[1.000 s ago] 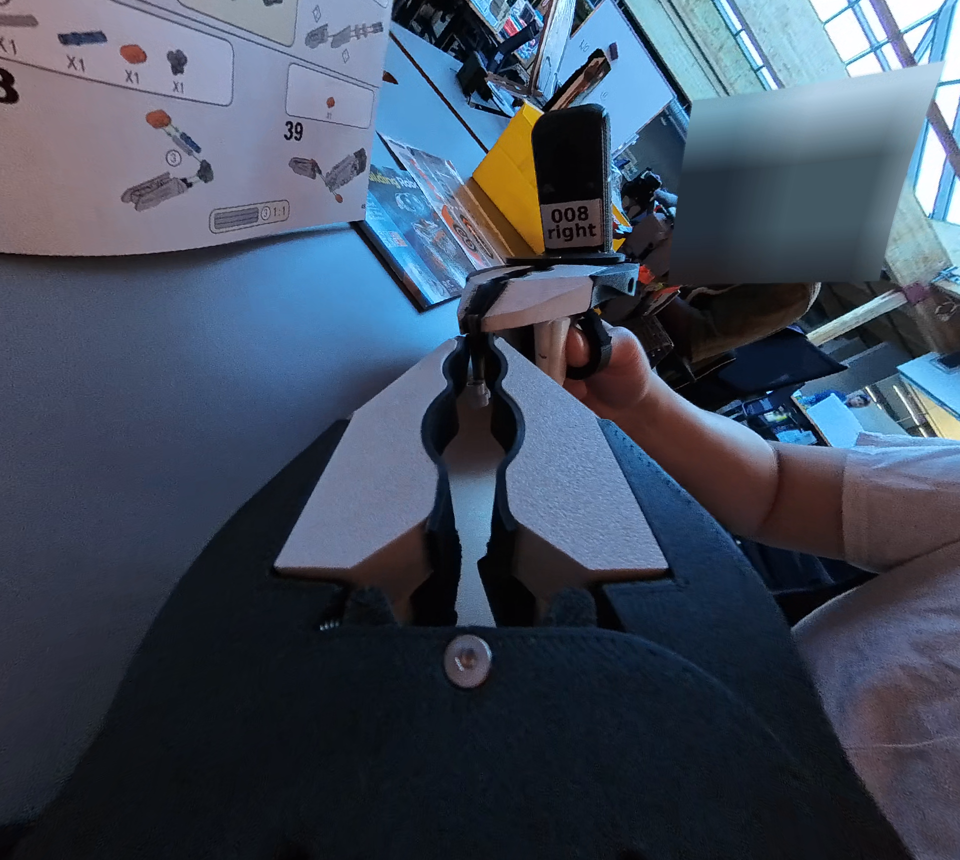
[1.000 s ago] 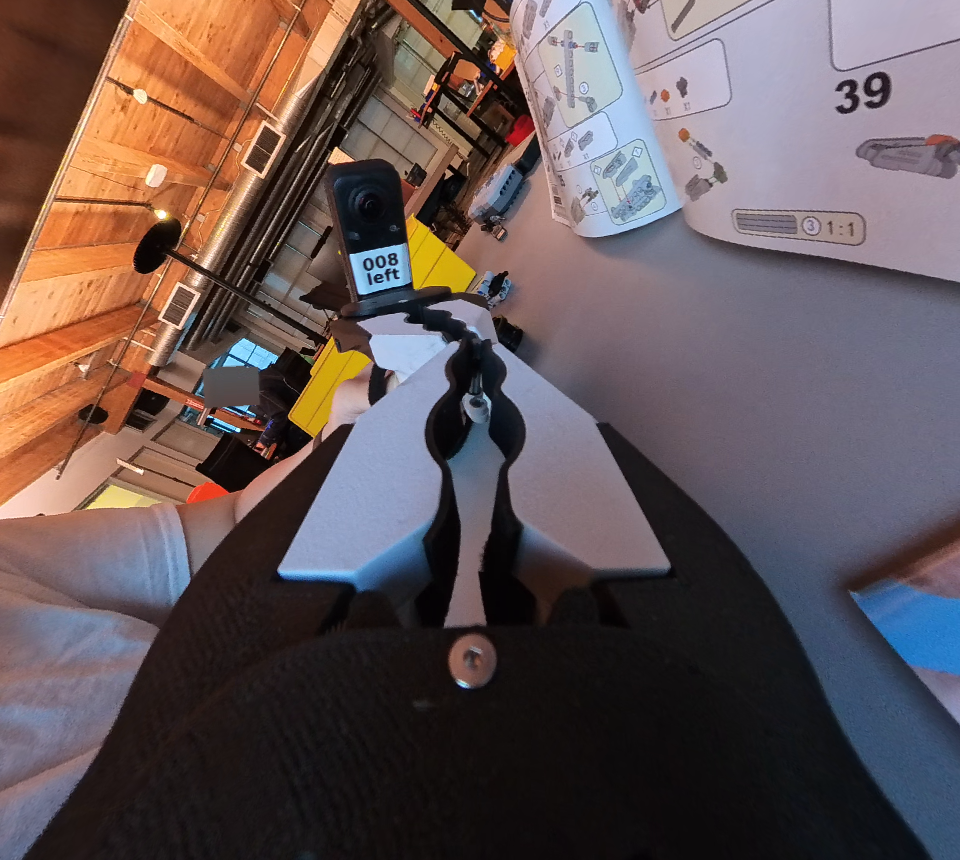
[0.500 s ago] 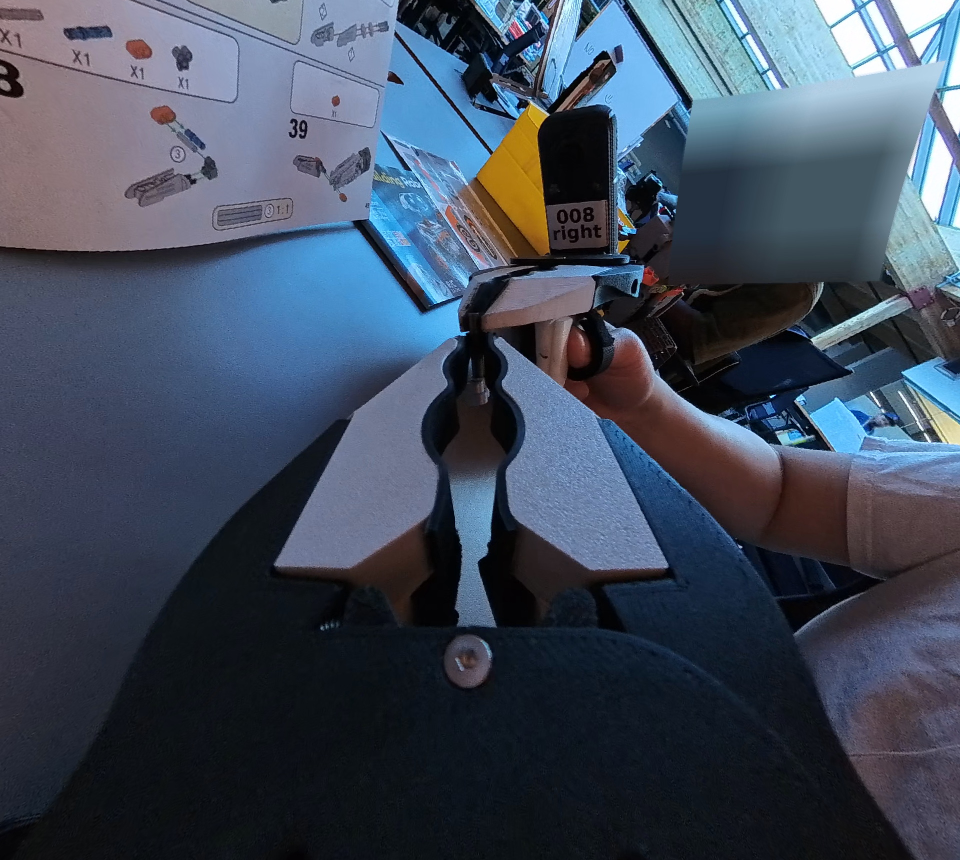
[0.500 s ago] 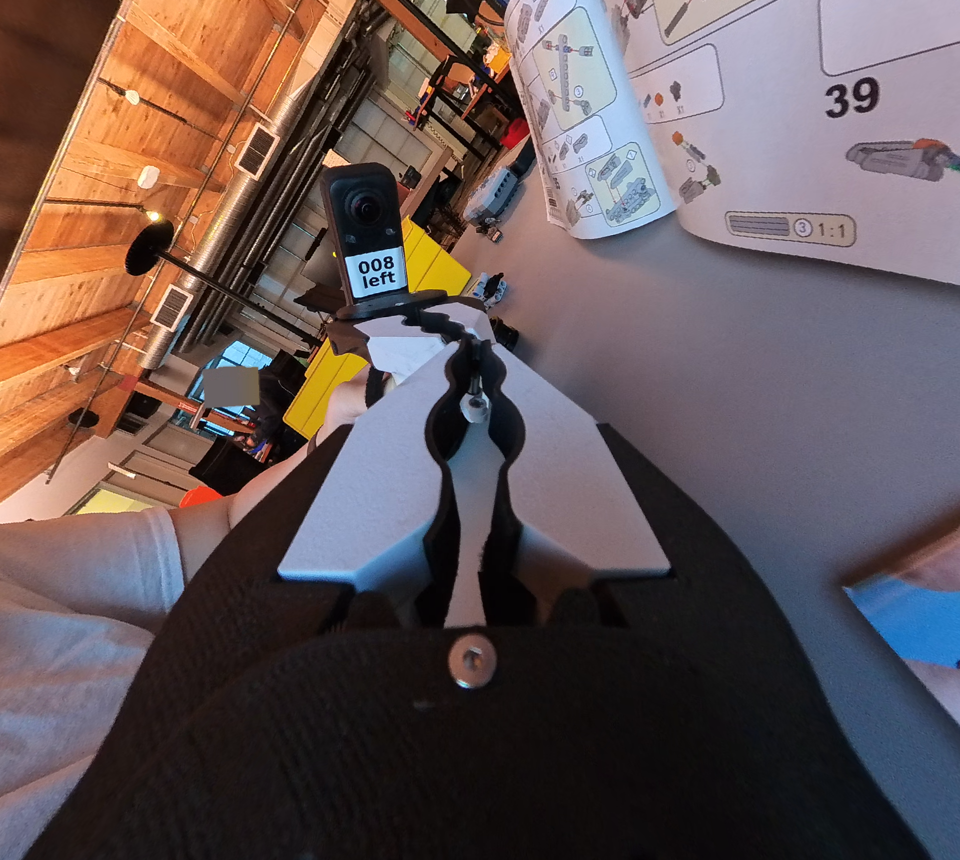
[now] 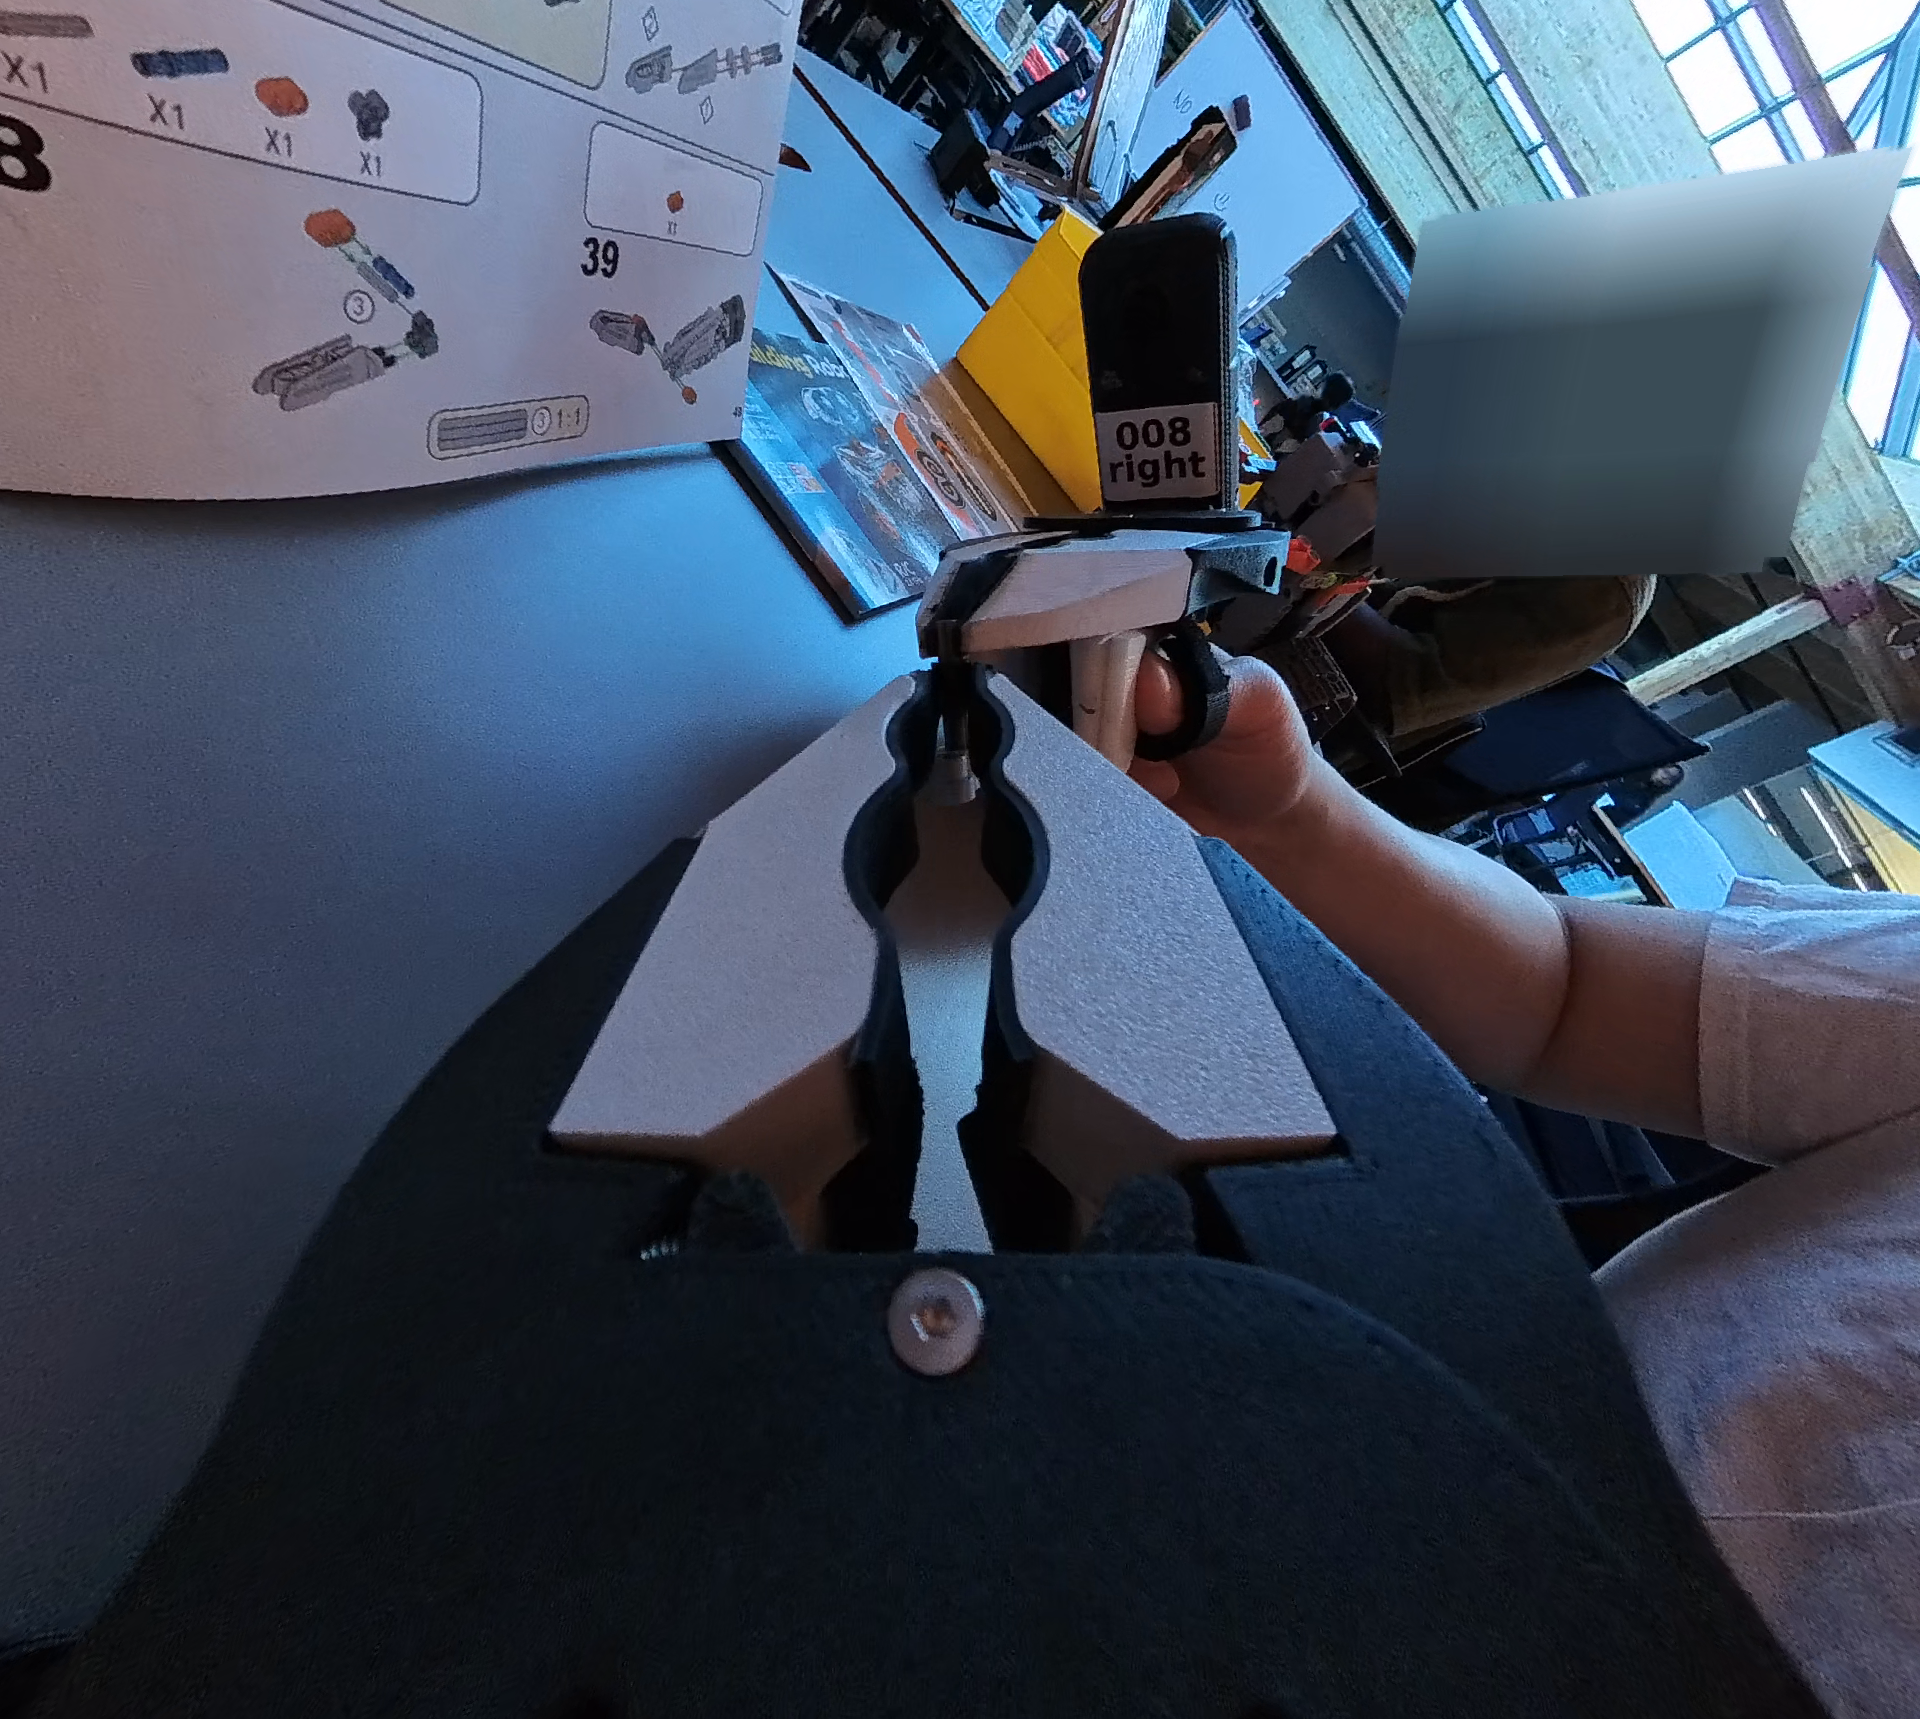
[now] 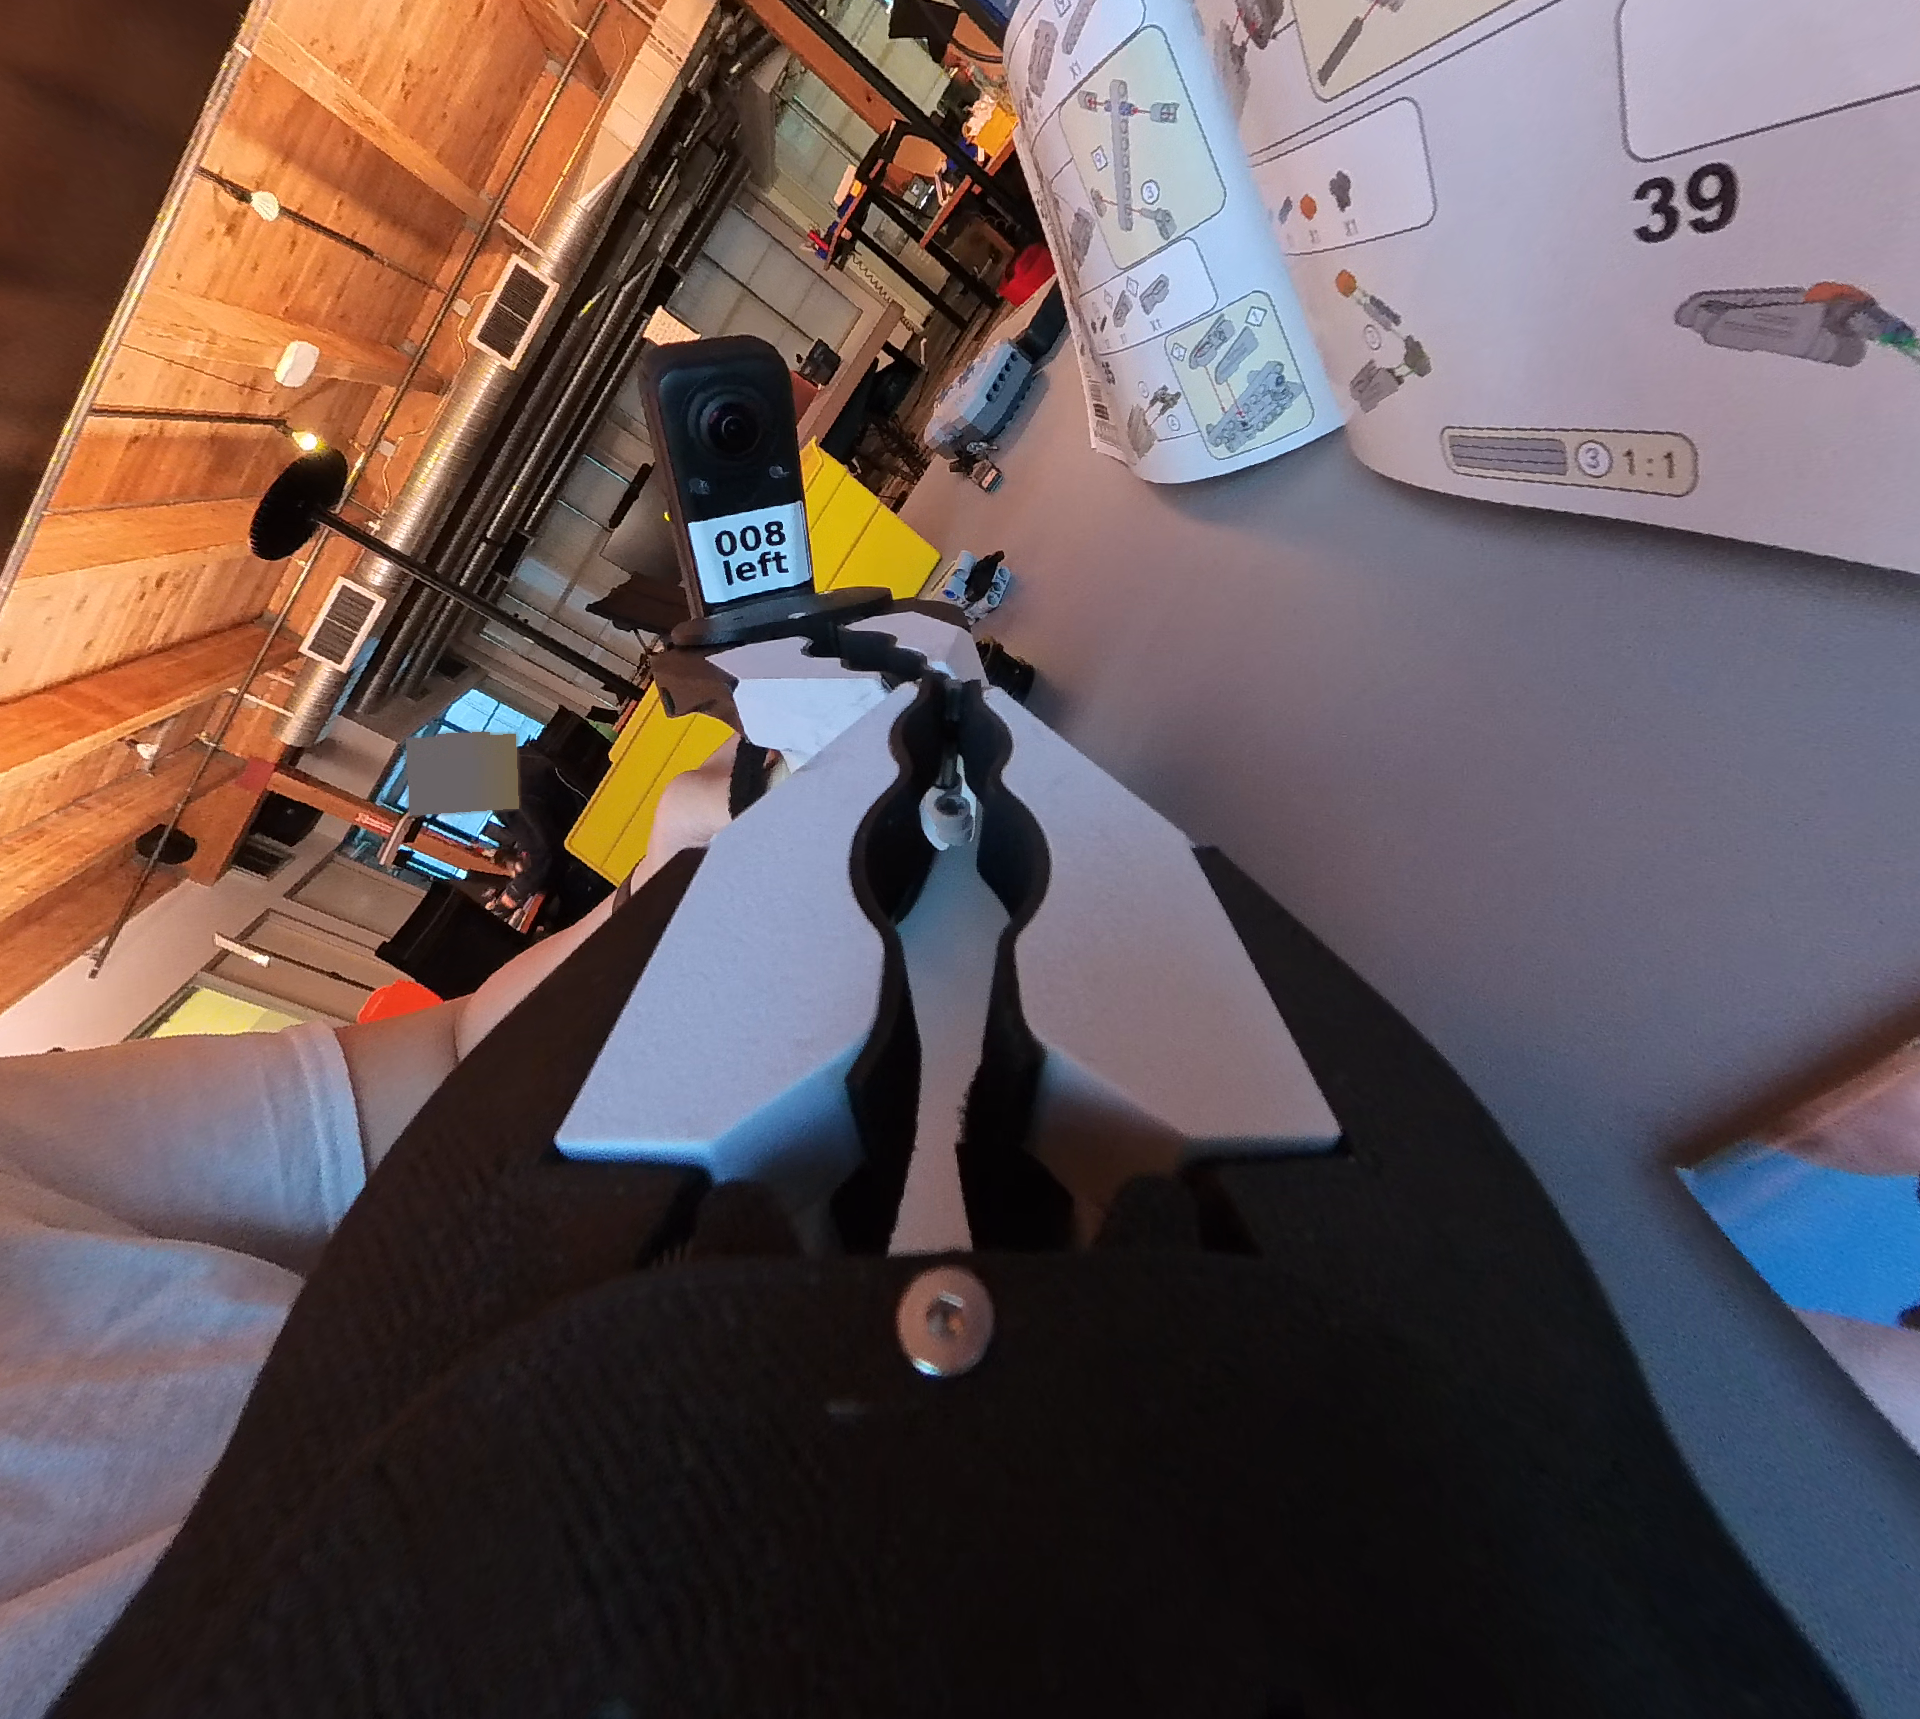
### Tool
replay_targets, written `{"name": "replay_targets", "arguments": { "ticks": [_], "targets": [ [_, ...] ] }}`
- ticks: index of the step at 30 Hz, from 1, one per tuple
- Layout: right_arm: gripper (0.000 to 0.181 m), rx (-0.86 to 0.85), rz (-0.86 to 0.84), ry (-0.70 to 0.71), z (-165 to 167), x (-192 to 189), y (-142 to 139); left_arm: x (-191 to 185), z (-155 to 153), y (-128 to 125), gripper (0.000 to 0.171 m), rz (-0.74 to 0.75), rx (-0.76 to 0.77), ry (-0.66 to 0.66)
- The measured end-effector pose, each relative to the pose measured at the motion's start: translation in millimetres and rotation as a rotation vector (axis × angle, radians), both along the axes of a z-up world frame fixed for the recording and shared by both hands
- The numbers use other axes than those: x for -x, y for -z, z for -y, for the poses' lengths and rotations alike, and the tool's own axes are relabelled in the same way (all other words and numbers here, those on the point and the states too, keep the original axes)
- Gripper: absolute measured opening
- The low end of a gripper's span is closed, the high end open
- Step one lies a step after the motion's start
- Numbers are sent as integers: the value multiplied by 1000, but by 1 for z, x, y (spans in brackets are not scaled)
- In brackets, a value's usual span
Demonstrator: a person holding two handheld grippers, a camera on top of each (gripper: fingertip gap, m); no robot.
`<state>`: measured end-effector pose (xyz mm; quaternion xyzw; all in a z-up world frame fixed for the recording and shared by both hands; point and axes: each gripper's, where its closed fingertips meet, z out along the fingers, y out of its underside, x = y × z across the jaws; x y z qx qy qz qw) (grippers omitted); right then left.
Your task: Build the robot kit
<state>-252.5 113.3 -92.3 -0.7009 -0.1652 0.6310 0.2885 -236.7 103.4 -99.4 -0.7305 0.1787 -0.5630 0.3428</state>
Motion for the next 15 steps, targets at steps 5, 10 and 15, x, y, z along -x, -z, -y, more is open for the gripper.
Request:
{"name": "replay_targets", "arguments": {
  "ticks": [5,10,15],
  "targets": [
    [2,0,-3,0,0,0,0,0,0,0,4,4,2,1],
    [3,-6,-38,-8,-1,-2,-5,1,2,-7,7,67,1,39],
    [3,-2,-38,-20,0,-1,-4,4,-1,-6,22,-18,-82,32]
  ]
}}
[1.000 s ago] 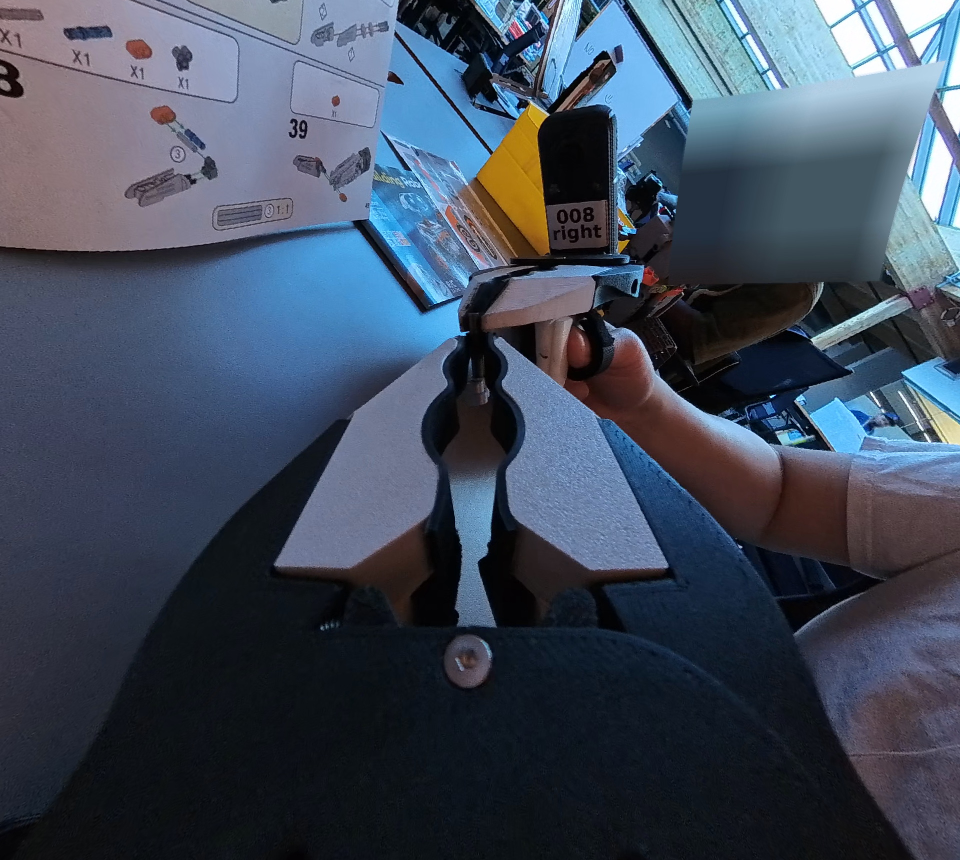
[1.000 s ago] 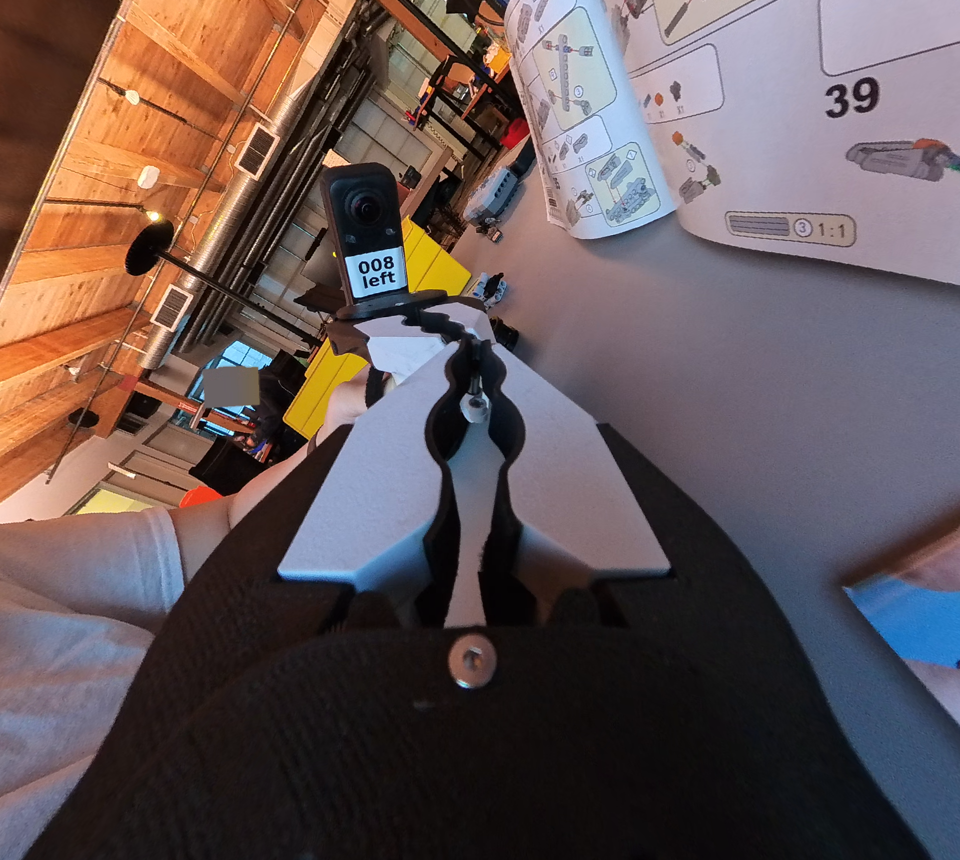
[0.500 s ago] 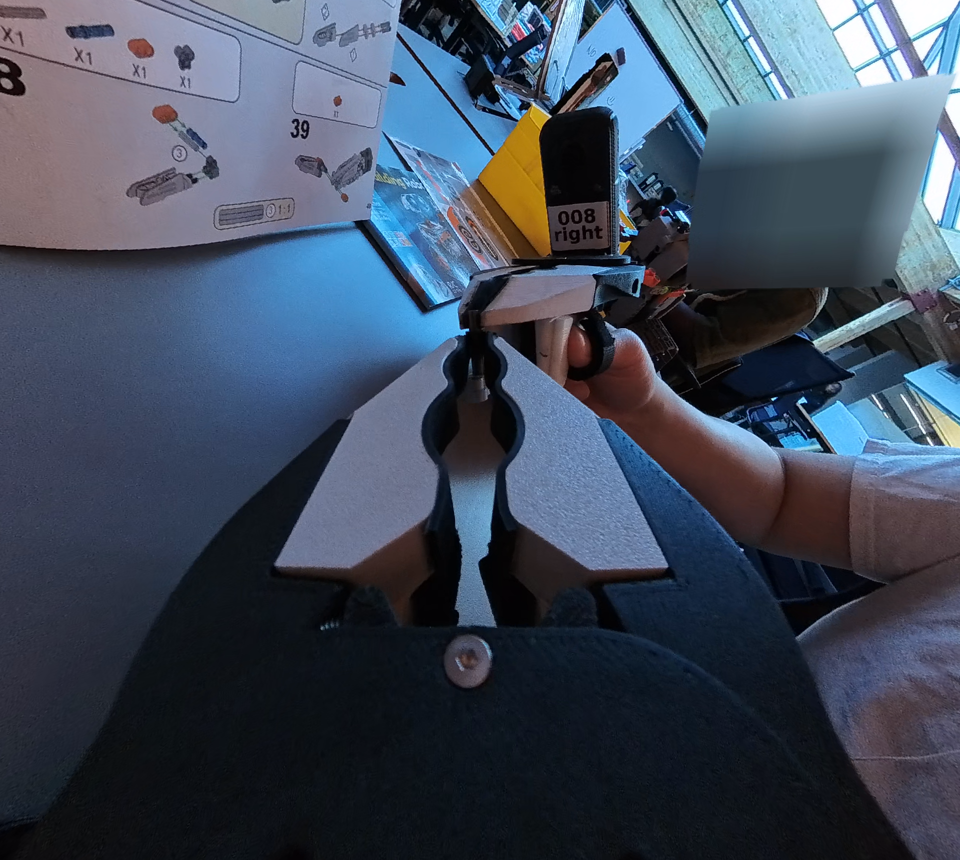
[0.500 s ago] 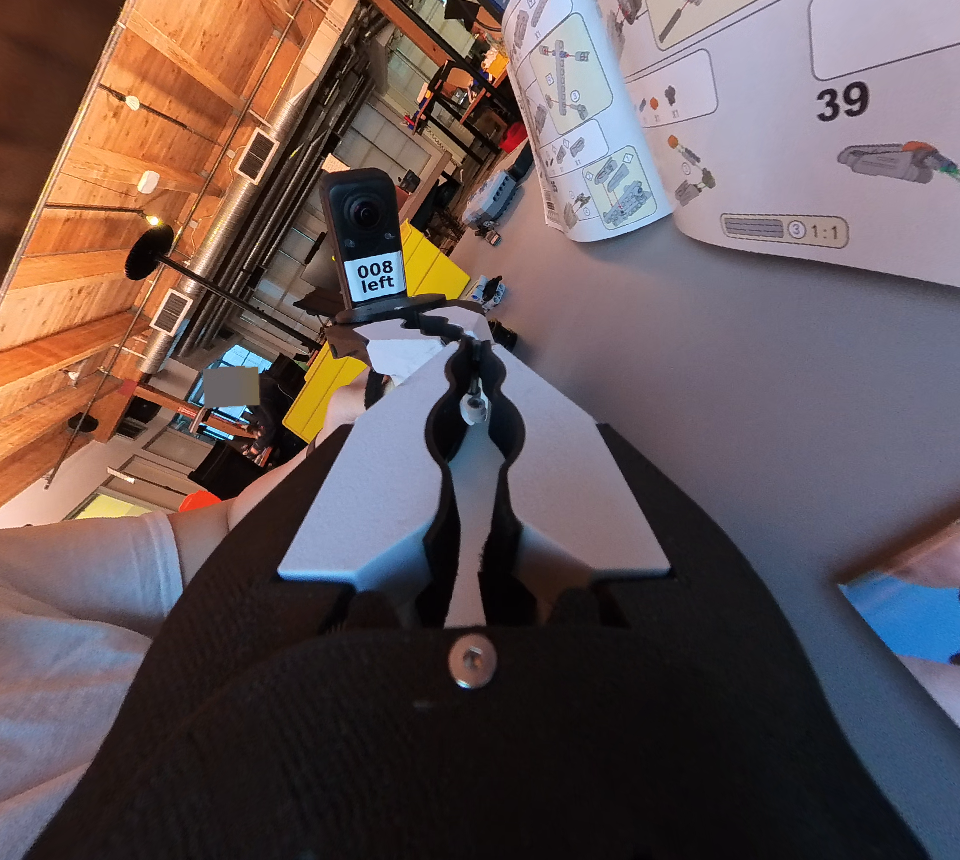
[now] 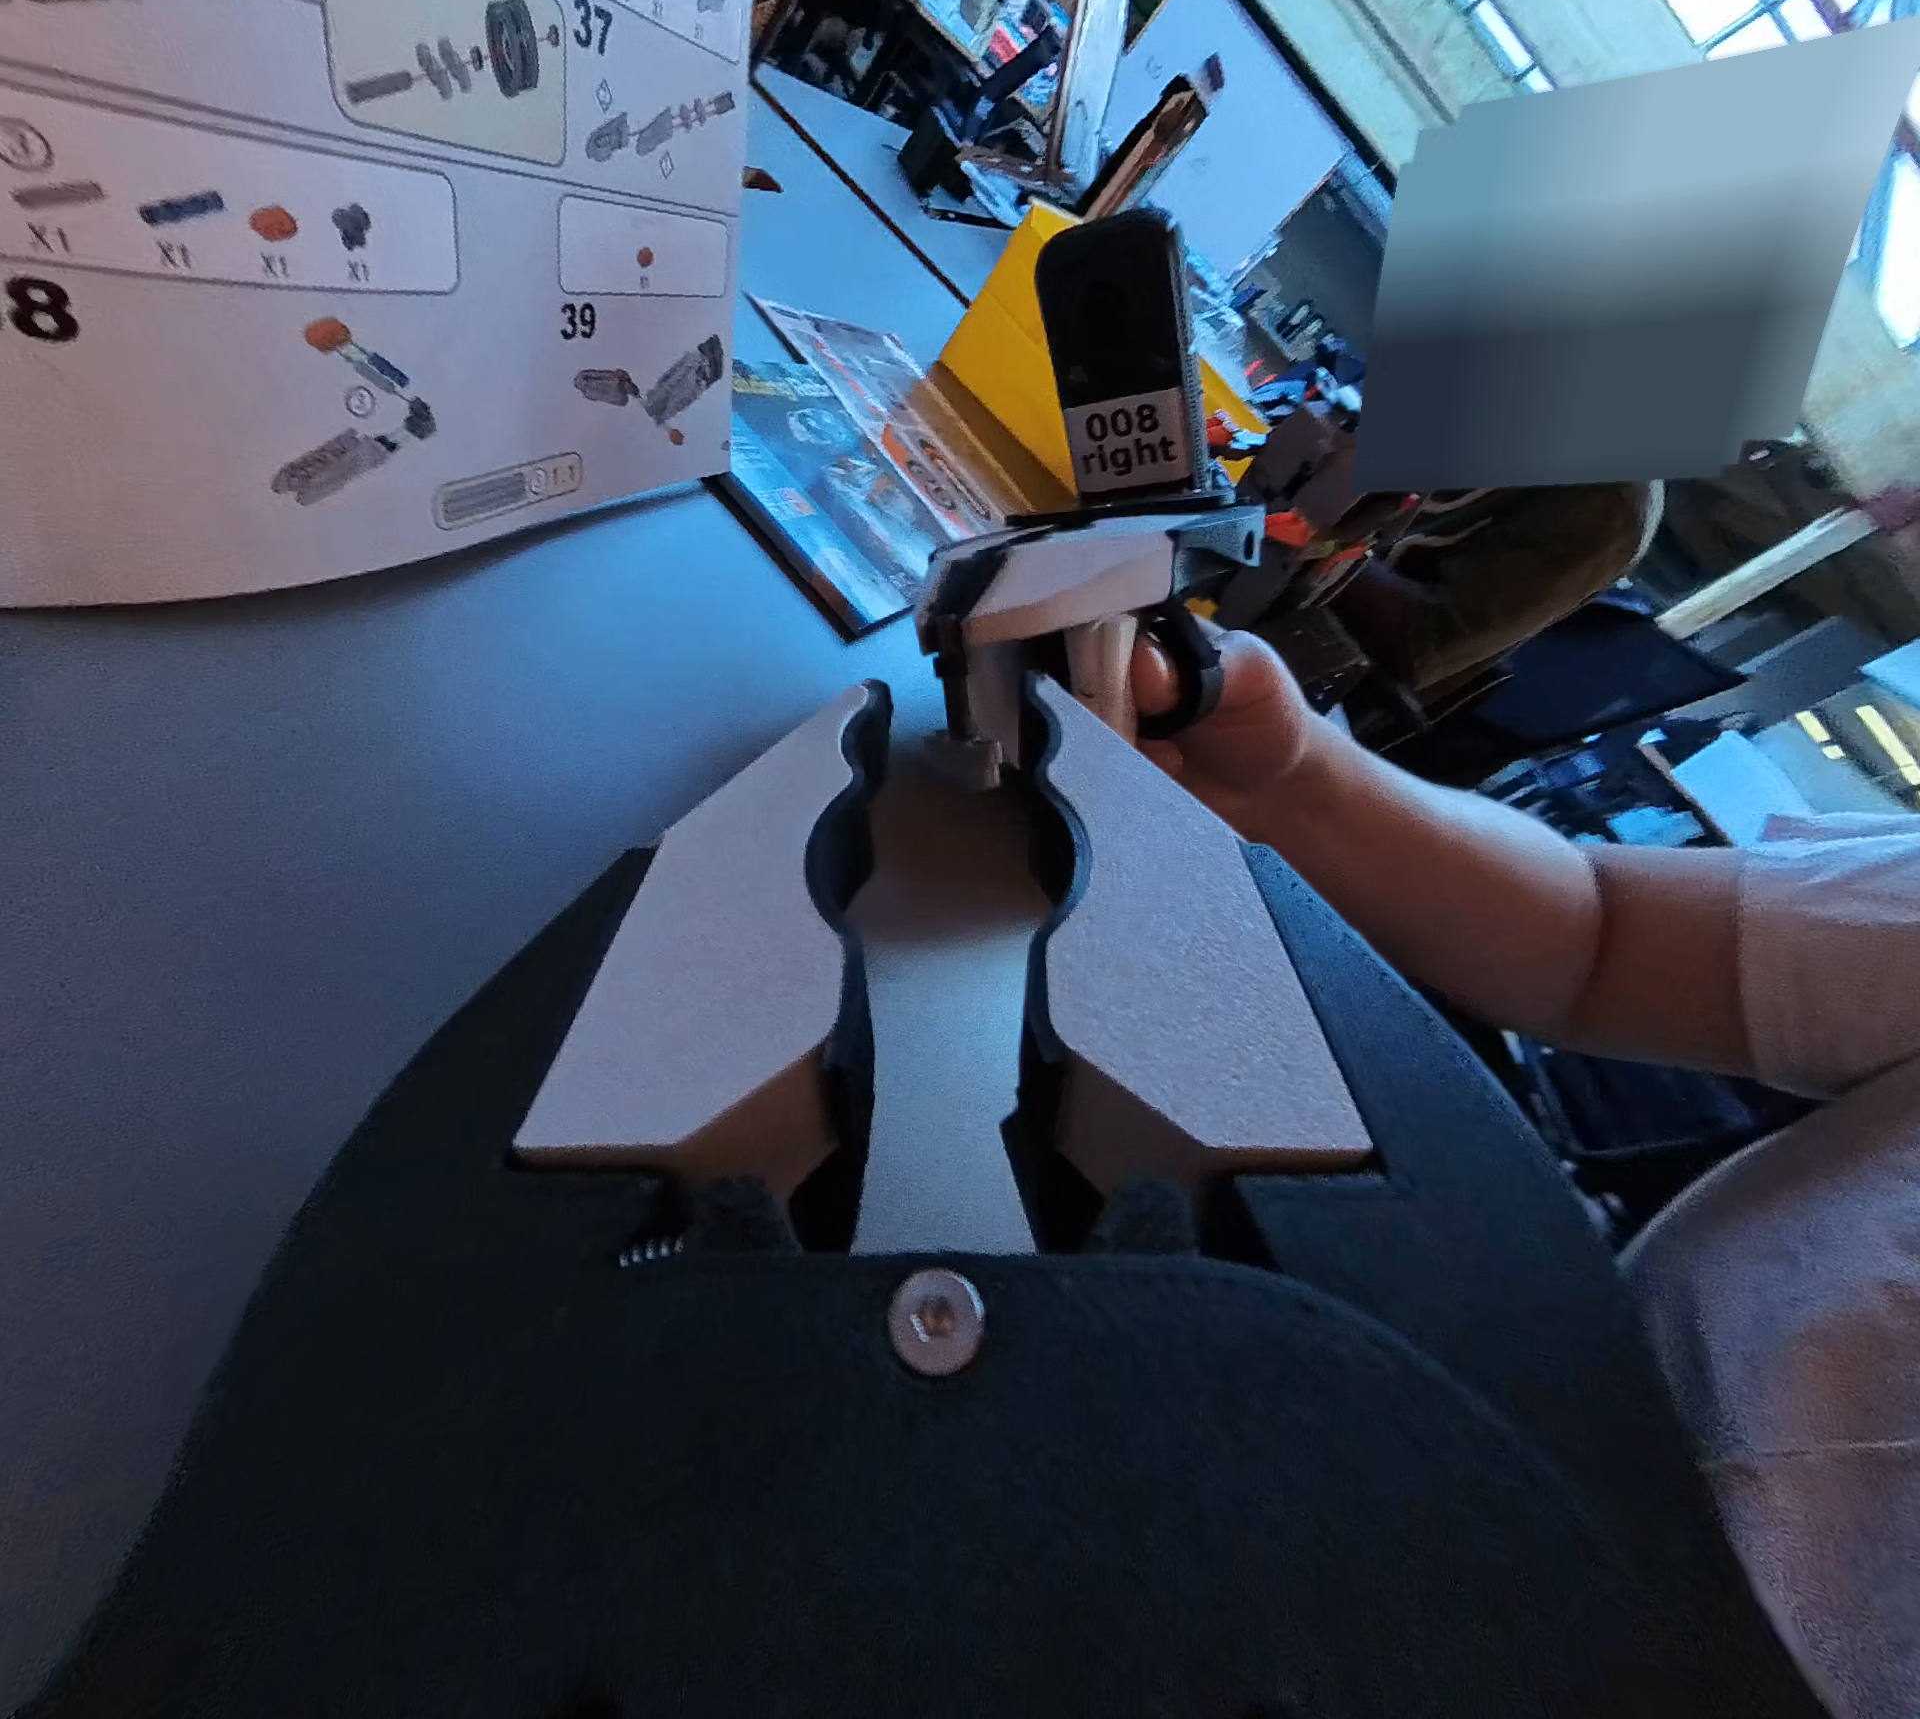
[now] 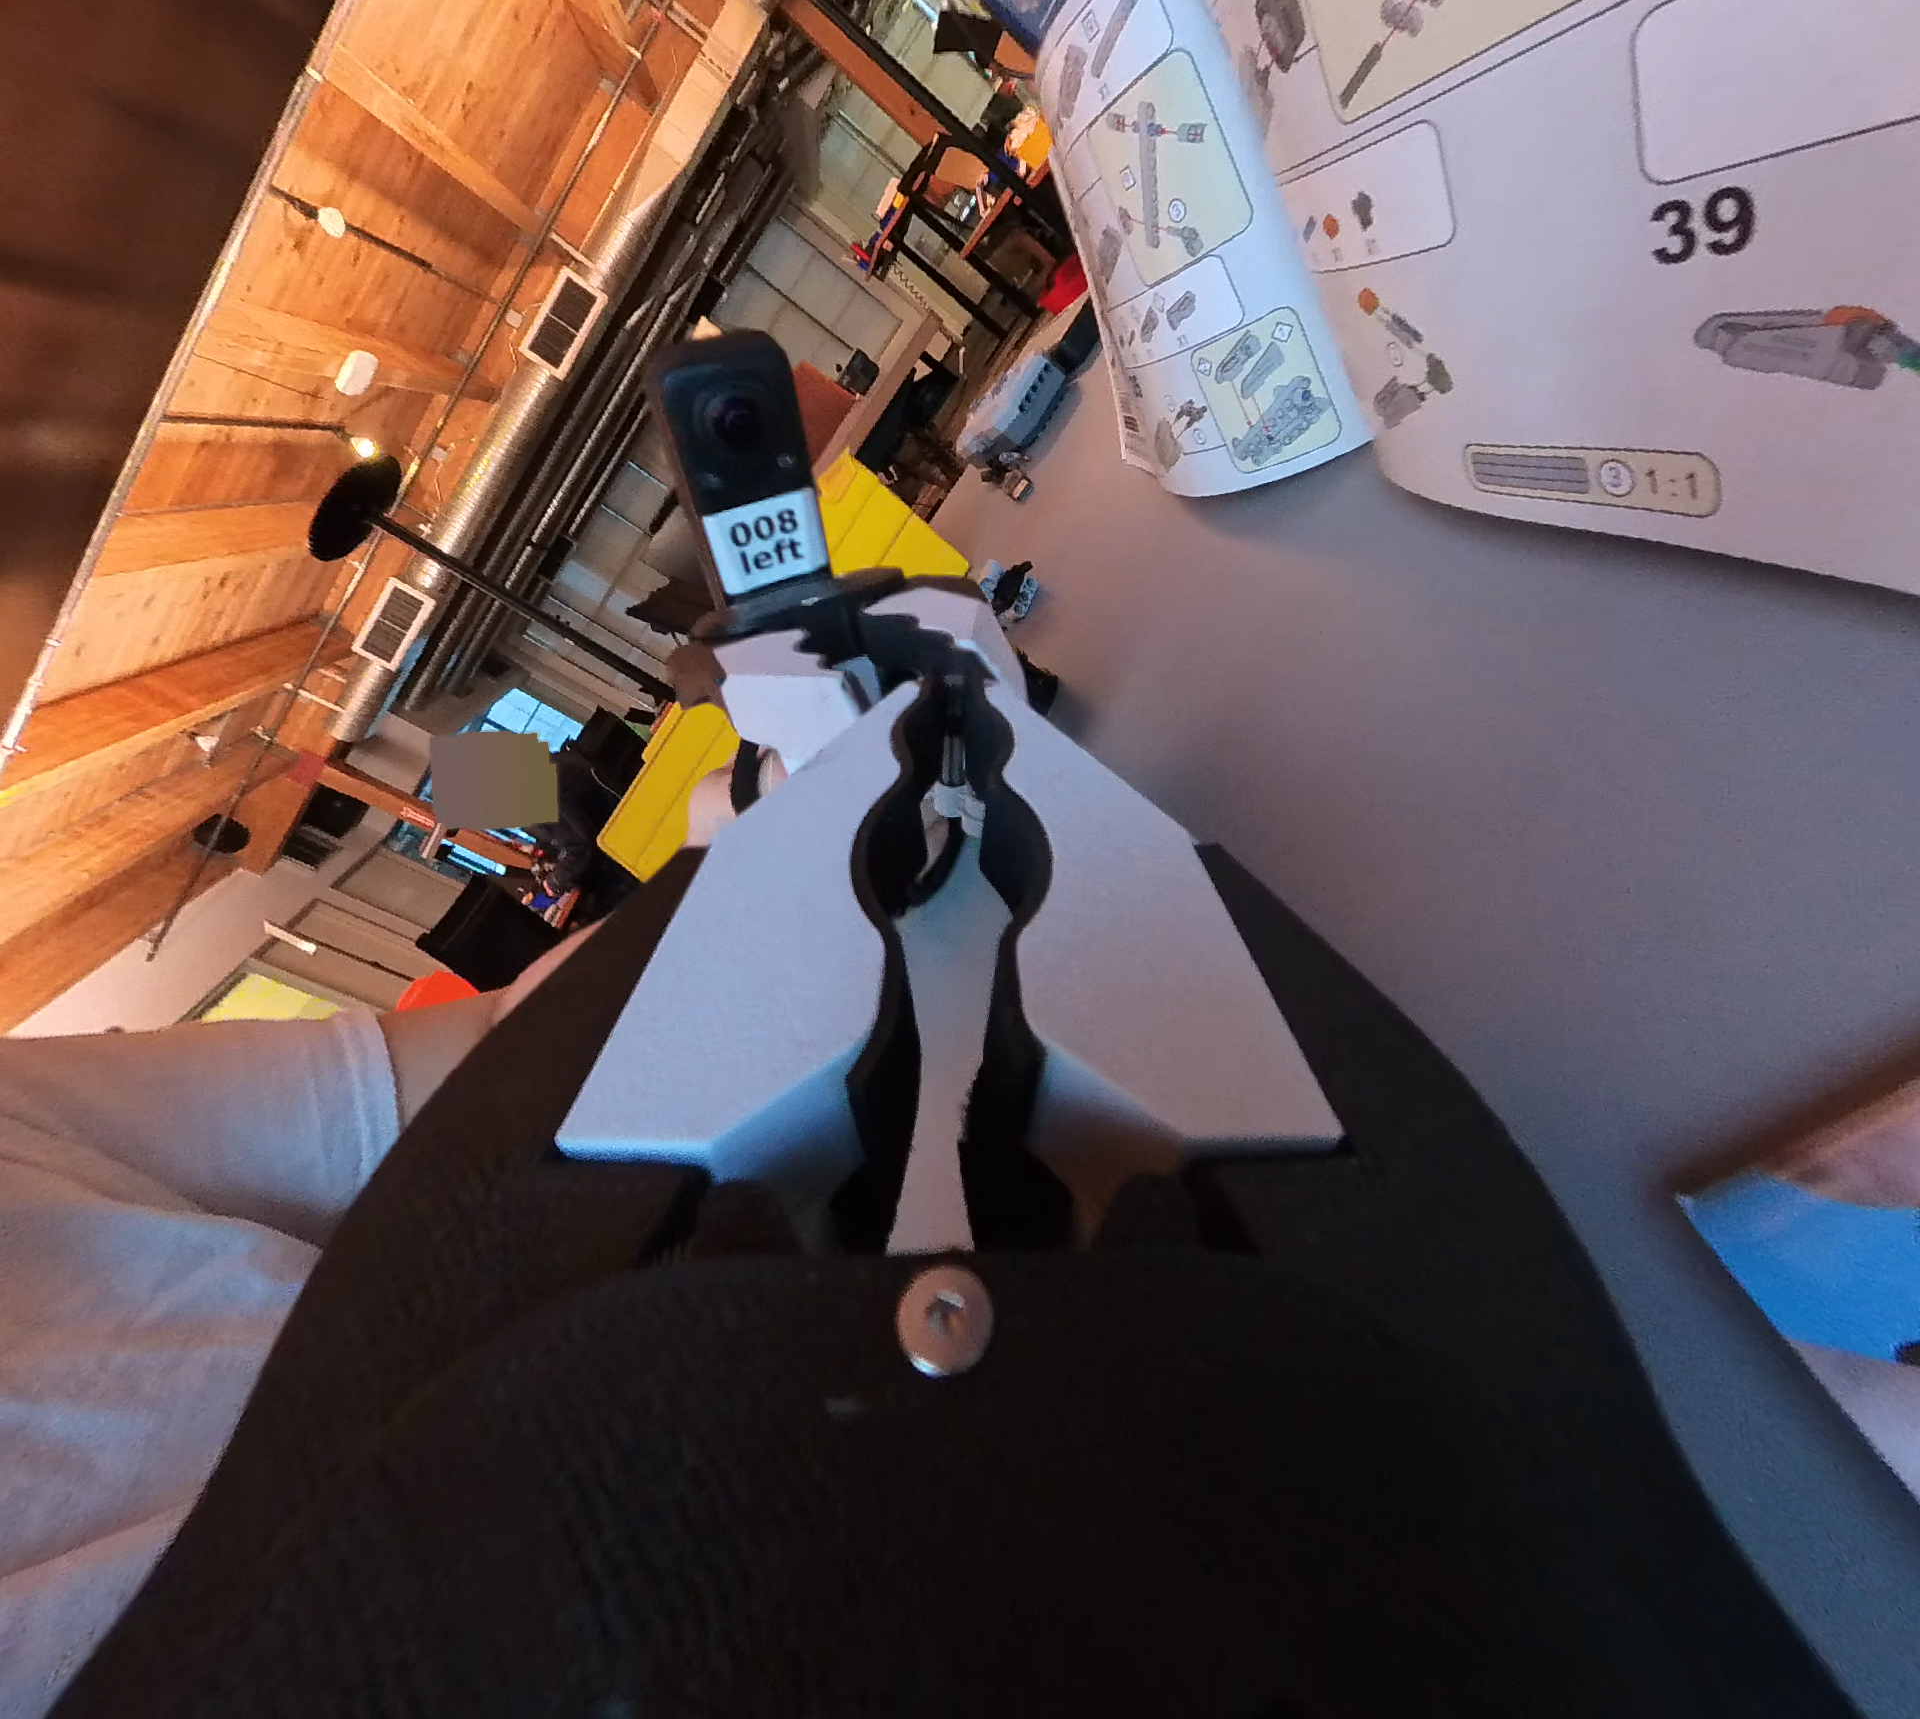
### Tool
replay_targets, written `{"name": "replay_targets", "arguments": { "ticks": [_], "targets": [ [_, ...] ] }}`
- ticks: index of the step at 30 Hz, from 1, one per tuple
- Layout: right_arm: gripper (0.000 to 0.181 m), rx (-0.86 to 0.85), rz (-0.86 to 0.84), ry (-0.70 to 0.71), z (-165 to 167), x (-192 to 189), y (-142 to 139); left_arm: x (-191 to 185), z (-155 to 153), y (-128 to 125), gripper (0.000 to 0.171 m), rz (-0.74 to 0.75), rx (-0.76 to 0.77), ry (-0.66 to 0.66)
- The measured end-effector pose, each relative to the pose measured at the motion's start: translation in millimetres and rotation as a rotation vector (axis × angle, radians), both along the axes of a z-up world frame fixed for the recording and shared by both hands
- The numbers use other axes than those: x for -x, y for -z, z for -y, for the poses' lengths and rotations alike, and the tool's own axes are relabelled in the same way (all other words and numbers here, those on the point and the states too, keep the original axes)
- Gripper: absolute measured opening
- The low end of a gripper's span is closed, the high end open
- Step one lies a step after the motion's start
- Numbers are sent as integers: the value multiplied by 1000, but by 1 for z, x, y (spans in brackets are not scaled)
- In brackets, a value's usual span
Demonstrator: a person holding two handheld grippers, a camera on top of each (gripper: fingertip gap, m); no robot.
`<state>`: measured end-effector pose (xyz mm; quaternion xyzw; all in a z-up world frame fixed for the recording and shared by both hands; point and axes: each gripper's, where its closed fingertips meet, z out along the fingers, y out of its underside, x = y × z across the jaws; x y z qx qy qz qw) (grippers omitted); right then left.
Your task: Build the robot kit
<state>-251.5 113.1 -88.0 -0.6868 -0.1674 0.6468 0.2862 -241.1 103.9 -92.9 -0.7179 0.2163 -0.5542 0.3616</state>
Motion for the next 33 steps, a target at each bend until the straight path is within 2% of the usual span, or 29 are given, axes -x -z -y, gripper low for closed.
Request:
{"name": "replay_targets", "arguments": {
  "ticks": [3,6,12,23,33],
  "targets": [
    [3,-22,34,-11,3,4,3,2,-3,0,21,-34,-35,-31],
    [3,-12,24,-5,2,3,3,1,-2,0,11,-37,-39,-20],
    [3,11,6,-8,2,3,2,-3,0,3,4,-84,-73,-16],
    [3,-27,44,5,3,5,4,-2,-1,6,4,-173,-132,-66],
    [2,-32,40,61,-2,1,2,-5,-2,5,5,-156,-128,-103]
  ]
}}
